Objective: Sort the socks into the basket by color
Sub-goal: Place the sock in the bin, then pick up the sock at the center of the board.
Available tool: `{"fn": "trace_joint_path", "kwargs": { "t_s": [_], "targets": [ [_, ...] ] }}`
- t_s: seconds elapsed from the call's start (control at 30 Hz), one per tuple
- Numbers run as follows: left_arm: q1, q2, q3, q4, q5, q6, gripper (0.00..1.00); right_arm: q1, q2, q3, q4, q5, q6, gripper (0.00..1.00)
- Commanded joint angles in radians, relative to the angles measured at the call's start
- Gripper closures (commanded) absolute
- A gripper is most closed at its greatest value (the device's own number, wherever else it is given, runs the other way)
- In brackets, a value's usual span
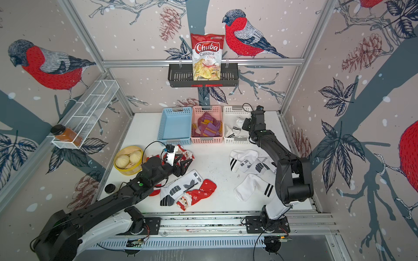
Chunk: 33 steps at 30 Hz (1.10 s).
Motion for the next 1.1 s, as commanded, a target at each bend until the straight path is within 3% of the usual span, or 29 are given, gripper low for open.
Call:
{"fn": "trace_joint_path", "kwargs": {
  "t_s": [0.0,0.17,0.37,0.6,1.07],
  "targets": [
    [0.002,-0.010,-0.002,-0.006,-0.017,0.001,0.27,-0.024,0.109,0.104,-0.022,-0.067,-0.015,0.84],
    [0.001,-0.020,-0.011,-0.019,-0.032,-0.004,0.27,-0.036,0.242,0.218,-0.057,-0.115,-0.019,0.76],
    [0.001,-0.034,-0.017,-0.047,-0.059,-0.011,0.27,-0.036,0.242,0.218,-0.054,-0.150,-0.018,0.62],
    [0.001,-0.057,-0.031,-0.079,-0.103,-0.028,0.27,-0.003,0.120,0.101,-0.013,-0.187,-0.005,0.55],
    [0.001,-0.104,-0.069,-0.201,-0.135,-0.095,0.27,0.181,-0.117,-0.263,0.134,-0.150,0.072,0.52]
  ]
}}
